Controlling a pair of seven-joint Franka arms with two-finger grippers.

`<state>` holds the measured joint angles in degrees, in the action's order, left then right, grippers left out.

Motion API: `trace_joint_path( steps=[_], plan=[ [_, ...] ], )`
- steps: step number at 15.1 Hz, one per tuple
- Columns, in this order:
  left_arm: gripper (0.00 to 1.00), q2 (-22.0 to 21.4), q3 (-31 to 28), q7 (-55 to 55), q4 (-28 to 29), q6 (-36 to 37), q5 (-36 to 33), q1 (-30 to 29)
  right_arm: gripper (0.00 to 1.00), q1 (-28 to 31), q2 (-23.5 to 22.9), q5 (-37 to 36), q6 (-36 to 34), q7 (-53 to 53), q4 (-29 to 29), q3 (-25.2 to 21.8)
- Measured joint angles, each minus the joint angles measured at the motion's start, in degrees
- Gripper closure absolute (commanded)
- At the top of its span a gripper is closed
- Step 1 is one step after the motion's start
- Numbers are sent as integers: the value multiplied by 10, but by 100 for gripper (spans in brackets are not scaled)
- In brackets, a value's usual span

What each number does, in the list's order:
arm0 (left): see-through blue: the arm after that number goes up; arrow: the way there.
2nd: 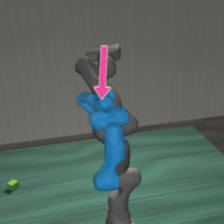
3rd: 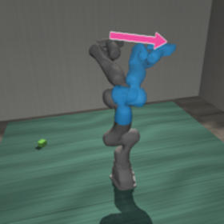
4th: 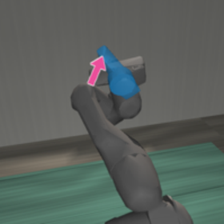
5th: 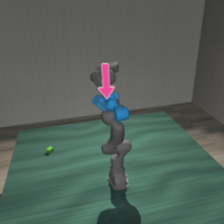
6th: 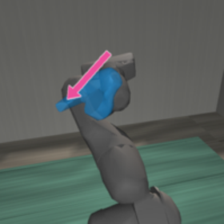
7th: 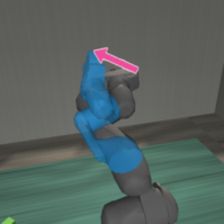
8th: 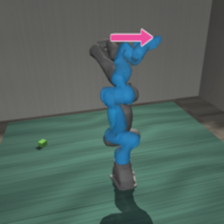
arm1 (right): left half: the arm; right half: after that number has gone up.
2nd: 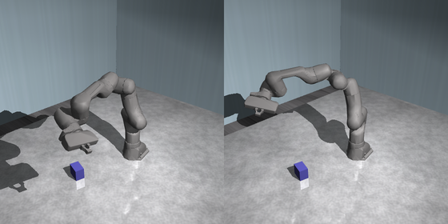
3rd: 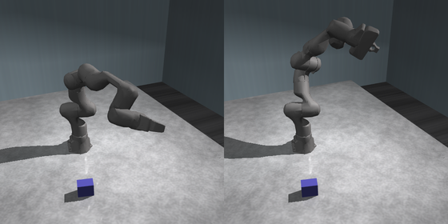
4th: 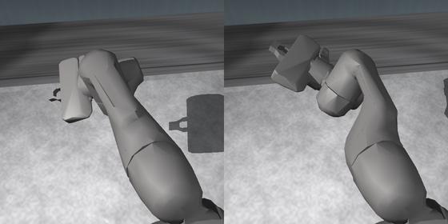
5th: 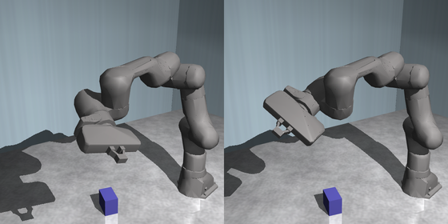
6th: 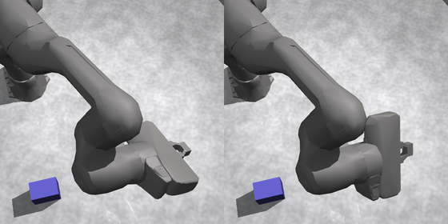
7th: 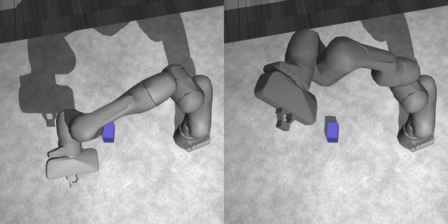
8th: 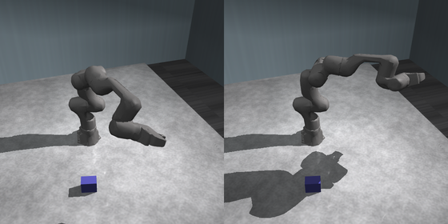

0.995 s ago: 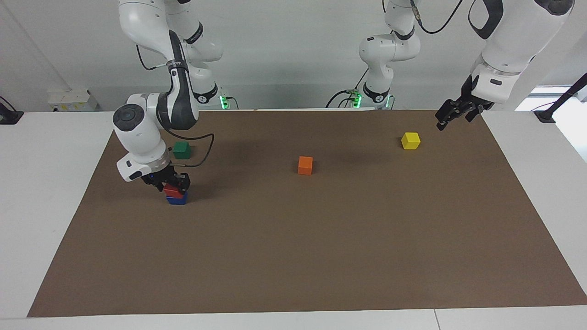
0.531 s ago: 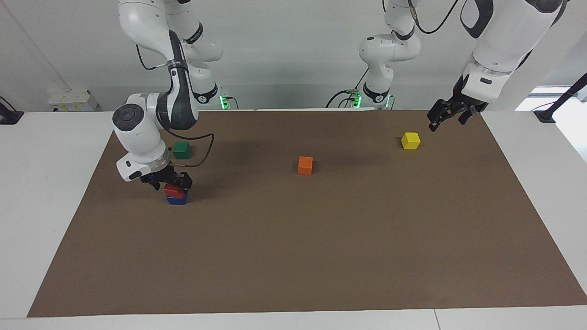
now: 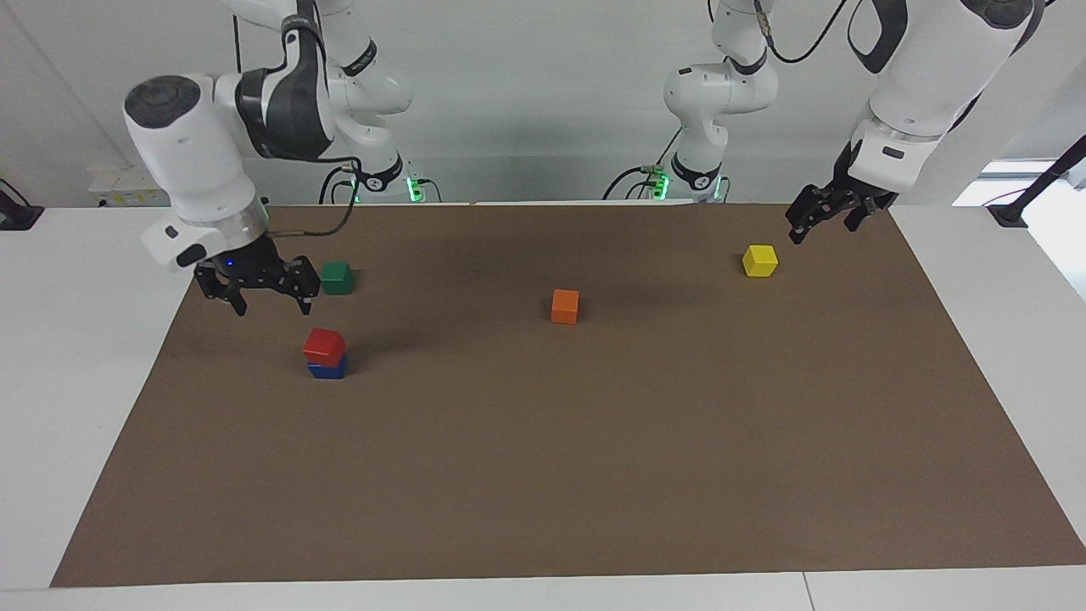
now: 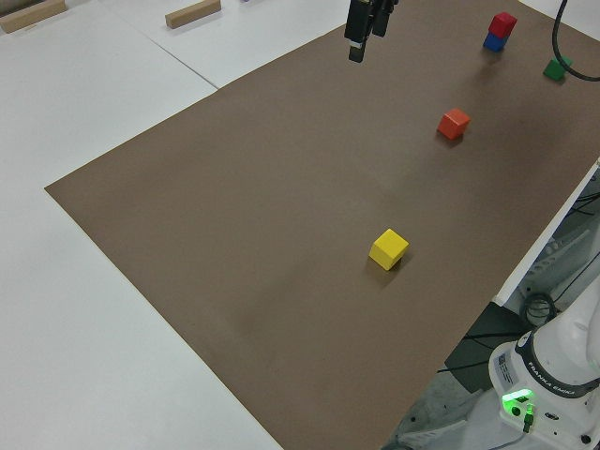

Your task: Transfer red block to right arm and stack on blue block

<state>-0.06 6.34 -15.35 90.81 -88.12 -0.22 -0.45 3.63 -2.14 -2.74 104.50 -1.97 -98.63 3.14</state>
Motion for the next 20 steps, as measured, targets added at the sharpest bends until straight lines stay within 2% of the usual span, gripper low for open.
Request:
trace_joint_path(
  steps=[2, 5, 9, 12, 17, 20],
  plan=[
    [0, 0, -1, 0, 0, 0, 0, 0, 0, 0, 19, 2, -58, -5, 29, -1],
    [0, 0, -1, 0, 0, 0, 0, 0, 0, 8, 58, 3, -133, -10, 42, -2],
    [0, 0, -1, 0, 1, 0, 0, 0, 0, 8, 89, 6, -193, -16, 60, -15],
    [0, 0, -1, 0, 1, 0, 0, 0, 0, -7, 81, 14, -236, -49, 96, -50],
    [0, 0, -1, 0, 1, 0, 0, 0, 0, -13, 49, 14, -241, -61, 126, -70],
    [0, 0, -1, 0, 1, 0, 0, 0, 0, -41, 41, 14, -241, -60, 127, -102]
  ],
)
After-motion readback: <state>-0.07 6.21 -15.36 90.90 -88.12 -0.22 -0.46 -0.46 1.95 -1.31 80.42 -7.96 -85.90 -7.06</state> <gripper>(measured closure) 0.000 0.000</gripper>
